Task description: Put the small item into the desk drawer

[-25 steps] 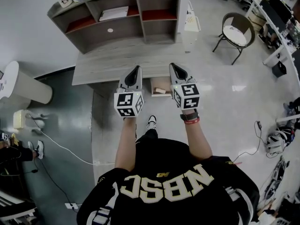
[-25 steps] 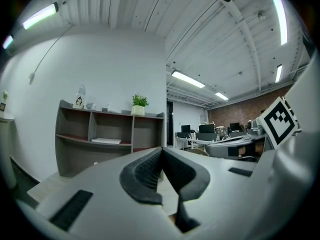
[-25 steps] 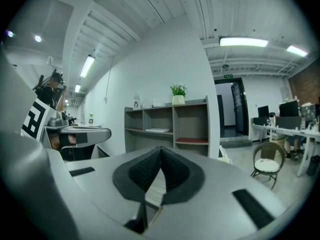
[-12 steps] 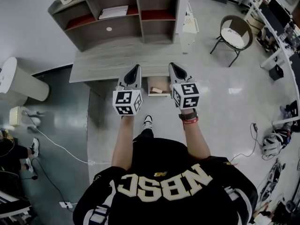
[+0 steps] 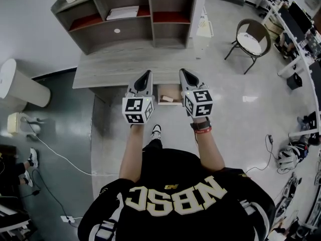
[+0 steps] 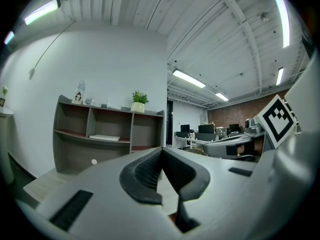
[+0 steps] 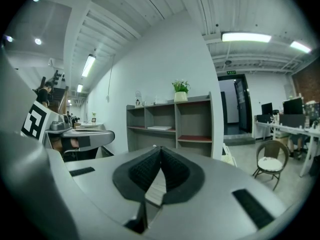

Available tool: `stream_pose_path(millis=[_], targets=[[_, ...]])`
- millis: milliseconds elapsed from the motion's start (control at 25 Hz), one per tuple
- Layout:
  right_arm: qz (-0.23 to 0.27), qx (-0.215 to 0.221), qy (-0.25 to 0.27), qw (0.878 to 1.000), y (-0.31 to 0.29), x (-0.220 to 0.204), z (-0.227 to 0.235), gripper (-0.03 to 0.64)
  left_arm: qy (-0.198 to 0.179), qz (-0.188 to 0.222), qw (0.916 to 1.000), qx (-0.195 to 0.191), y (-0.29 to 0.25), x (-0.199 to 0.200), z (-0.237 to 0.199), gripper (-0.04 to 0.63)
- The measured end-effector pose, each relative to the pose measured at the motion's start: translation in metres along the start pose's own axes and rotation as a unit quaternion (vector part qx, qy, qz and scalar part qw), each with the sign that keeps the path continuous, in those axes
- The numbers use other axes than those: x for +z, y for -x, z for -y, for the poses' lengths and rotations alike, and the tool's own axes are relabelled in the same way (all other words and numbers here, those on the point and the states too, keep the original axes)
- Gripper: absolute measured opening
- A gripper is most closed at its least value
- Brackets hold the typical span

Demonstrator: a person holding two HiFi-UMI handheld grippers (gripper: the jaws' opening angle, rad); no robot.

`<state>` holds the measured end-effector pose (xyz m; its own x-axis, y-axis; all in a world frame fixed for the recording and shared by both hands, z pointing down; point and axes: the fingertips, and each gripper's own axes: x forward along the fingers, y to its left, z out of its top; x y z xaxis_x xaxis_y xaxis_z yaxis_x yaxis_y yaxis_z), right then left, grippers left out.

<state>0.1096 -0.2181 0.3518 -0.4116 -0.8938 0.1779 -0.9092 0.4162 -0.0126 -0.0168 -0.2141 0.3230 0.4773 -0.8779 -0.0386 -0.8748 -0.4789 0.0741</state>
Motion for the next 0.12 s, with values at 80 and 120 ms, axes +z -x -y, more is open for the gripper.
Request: stream_pose_path(millis=[80,120], targets=[[-0.002,-0.001,0.000,1.000,-0.0073,-0.0001,0.0011,0.009,0.001,-0.003,1.0000,0.000,-0.0051,-0.0021,-0.0055,0.014],[-0.003,-0.001,0.000,1.000,-0.0110,-0.0002,0.0016,0.009,0.002,-0.005,1.0000,0.000,-0.0077,-0.0033,-0.0083,0.014]])
